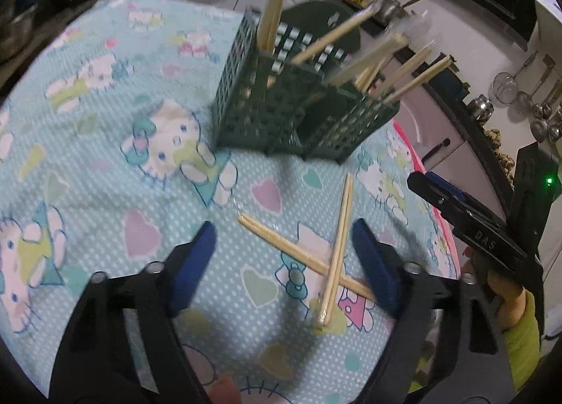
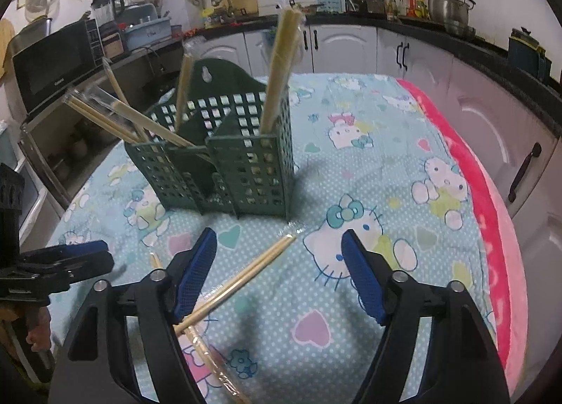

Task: Organize utensils
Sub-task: 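Lower the left tool onto a wrapped chopstick and close its fingers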

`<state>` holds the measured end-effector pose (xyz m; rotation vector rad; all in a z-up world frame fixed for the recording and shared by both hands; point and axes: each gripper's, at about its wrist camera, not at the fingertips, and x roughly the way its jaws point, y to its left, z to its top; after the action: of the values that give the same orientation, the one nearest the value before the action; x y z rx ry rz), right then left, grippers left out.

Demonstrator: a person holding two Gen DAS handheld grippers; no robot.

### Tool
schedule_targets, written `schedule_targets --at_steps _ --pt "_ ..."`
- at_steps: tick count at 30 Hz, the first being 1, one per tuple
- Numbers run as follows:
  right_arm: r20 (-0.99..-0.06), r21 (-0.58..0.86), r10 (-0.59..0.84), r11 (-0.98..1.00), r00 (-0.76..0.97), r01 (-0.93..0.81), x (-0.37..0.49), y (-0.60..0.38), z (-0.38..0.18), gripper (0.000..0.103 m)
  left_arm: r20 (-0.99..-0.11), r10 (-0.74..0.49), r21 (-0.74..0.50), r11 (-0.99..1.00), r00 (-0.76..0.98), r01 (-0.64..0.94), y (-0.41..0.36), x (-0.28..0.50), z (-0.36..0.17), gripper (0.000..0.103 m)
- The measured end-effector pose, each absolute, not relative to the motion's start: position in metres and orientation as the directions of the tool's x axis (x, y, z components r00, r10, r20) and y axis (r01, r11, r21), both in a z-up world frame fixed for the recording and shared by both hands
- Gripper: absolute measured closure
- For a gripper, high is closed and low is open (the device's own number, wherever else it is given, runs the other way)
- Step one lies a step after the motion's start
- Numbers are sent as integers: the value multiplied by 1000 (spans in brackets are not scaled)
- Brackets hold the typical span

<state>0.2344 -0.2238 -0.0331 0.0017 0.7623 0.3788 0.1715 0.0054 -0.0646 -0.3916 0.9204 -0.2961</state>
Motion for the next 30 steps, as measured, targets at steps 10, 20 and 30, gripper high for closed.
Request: schedule_targets --at_steps 10,20,30 --pt "-729 207 362 926 581 -316 261 -220 -61 55 -731 -484 -537 843 481 32 3 183 -96 54" --pt "-778 247 350 934 521 -259 297 -210 -91 65 -756 -456 -524 852 469 -17 4 205 -103 57" --pt "-797 267 342 939 499 -217 309 -213 -100 76 -791 -412 -492 868 452 -68 6 231 -104 69"
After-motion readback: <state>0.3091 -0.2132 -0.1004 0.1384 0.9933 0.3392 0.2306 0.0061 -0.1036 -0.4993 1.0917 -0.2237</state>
